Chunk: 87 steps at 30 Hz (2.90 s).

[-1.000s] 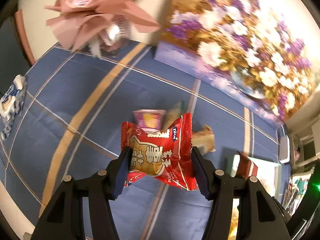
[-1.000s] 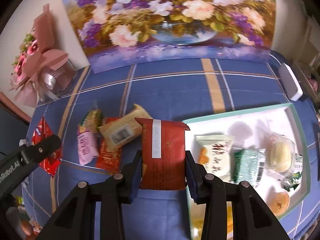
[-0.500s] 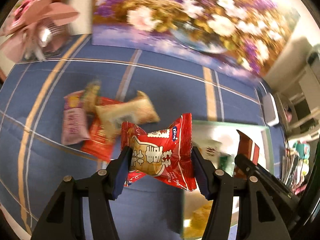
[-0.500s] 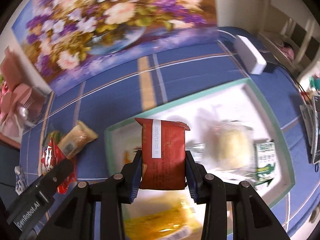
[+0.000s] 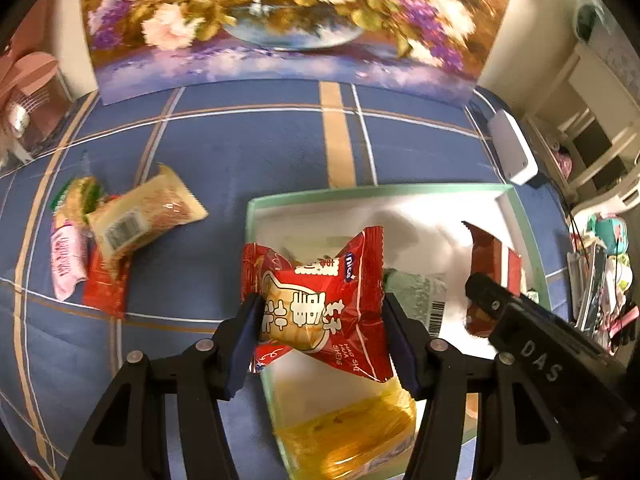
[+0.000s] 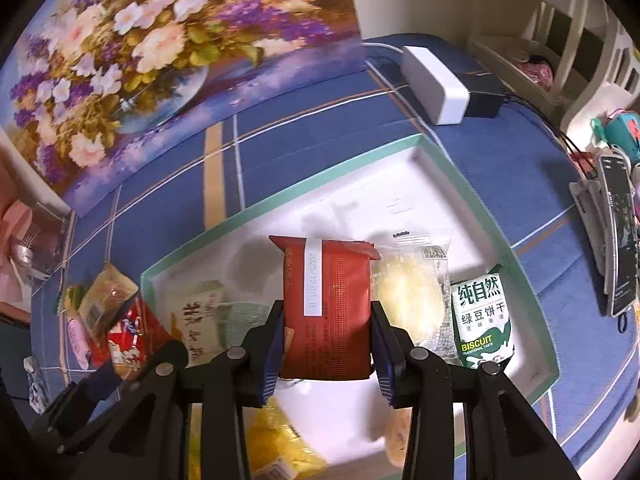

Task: Organize snacks
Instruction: 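Carry the red packet and red-brown packet over the white tray with both grippers, then open both grippers to drop the red packets into the tray, then move both grippers from the tray back over the snack pile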

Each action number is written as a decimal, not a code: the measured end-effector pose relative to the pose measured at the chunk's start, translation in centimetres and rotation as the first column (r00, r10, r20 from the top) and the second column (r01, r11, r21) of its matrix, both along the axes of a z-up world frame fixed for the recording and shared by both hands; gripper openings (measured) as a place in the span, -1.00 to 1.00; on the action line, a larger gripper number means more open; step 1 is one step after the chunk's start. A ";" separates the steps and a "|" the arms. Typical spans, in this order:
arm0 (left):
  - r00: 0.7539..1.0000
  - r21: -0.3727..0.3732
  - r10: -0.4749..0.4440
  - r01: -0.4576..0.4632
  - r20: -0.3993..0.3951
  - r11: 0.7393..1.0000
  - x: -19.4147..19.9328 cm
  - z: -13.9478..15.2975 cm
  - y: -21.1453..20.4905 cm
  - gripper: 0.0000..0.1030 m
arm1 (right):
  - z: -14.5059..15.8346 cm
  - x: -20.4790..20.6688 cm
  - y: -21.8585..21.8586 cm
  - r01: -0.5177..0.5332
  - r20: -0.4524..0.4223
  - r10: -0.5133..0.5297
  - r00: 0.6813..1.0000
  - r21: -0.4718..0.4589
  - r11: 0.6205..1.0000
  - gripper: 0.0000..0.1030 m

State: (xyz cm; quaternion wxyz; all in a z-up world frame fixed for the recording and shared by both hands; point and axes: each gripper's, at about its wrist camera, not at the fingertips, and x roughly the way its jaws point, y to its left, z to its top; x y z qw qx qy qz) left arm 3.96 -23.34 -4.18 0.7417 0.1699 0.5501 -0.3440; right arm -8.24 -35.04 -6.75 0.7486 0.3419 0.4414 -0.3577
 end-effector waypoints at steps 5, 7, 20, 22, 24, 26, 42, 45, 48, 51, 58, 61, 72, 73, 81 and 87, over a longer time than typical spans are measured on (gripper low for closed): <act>1.000 0.006 -0.003 0.004 -0.021 1.000 -0.3 -1.3 -0.8 0.18 | -0.1 -0.2 -0.3 -0.001 0.020 0.001 1.000 0.012 1.000 -0.18; 1.000 0.008 -0.006 0.006 -0.026 1.000 -0.6 -1.7 -1.0 0.18 | -0.1 0.0 -0.1 -0.003 0.016 0.003 1.000 0.010 1.000 -0.18; 0.999 0.022 -0.005 0.006 -0.038 1.000 -0.4 -1.8 -1.1 0.47 | 0.0 0.0 -0.1 -0.005 0.013 0.004 1.000 0.011 1.000 -0.18; 0.999 0.020 -0.004 0.005 -0.041 1.000 -0.2 -1.7 -1.0 0.48 | 0.1 0.0 -0.1 -0.005 0.016 0.004 1.000 0.010 1.000 -0.17; 0.999 0.021 0.002 -0.001 -0.046 1.000 0.0 -1.7 -0.9 0.59 | 0.2 0.0 -0.1 -0.004 0.020 0.004 1.000 0.008 1.000 -0.17; 0.999 0.021 0.007 -0.006 -0.046 1.000 0.2 -1.7 -0.8 0.67 | 0.4 0.0 0.0 -0.006 0.022 0.006 1.000 0.006 1.000 -0.17; 0.999 -0.053 0.003 -0.005 -0.051 0.999 0.8 1.3 -0.1 0.68 | 4.3 -0.2 0.5 -0.011 0.036 0.013 0.999 -0.068 0.998 -0.07; 0.998 -0.064 0.022 -0.026 -0.052 0.998 1.2 1.9 0.4 0.68 | 5.1 -0.3 0.6 -0.011 0.036 0.014 0.999 -0.084 0.996 -0.07; 0.997 -0.072 0.065 -0.068 -0.045 0.995 2.1 2.4 1.6 0.68 | 5.6 -0.4 0.6 -0.007 0.039 0.010 0.999 -0.094 0.996 -0.07; 0.993 -0.073 0.111 -0.113 -0.035 0.991 3.3 2.5 2.8 0.68 | 5.9 -0.4 0.6 -0.004 0.037 0.007 0.999 -0.098 0.995 -0.07; 0.967 -0.073 0.254 -0.254 -0.017 0.964 7.3 2.3 7.4 0.75 | 5.6 1.2 1.7 -0.030 0.014 0.032 0.999 -0.103 0.994 0.29; 0.941 -0.075 0.339 -0.339 -0.006 0.938 9.1 2.4 10.2 0.90 | 5.4 2.8 3.1 -0.068 0.010 0.070 0.998 -0.100 0.993 0.33; 0.815 -0.133 0.579 -0.573 0.005 0.809 14.5 4.3 20.5 0.91 | 5.6 8.0 8.3 -0.177 -0.014 0.177 0.984 -0.140 0.974 0.84; 0.808 -0.136 0.589 -0.582 0.009 0.801 14.8 4.5 20.9 0.91 | 5.5 8.5 8.7 -0.184 -0.014 0.184 0.983 -0.142 0.973 0.85; 0.742 -0.172 0.670 -0.662 -0.014 0.730 17.1 5.1 25.9 0.93 | 5.1 11.9 12.1 -0.253 -0.009 0.254 0.967 -0.144 0.957 1.00; 0.720 -0.178 0.693 -0.686 -0.034 0.705 18.2 4.7 27.5 0.95 | 4.5 13.9 14.0 -0.286 -0.003 0.288 0.958 -0.131 0.949 1.00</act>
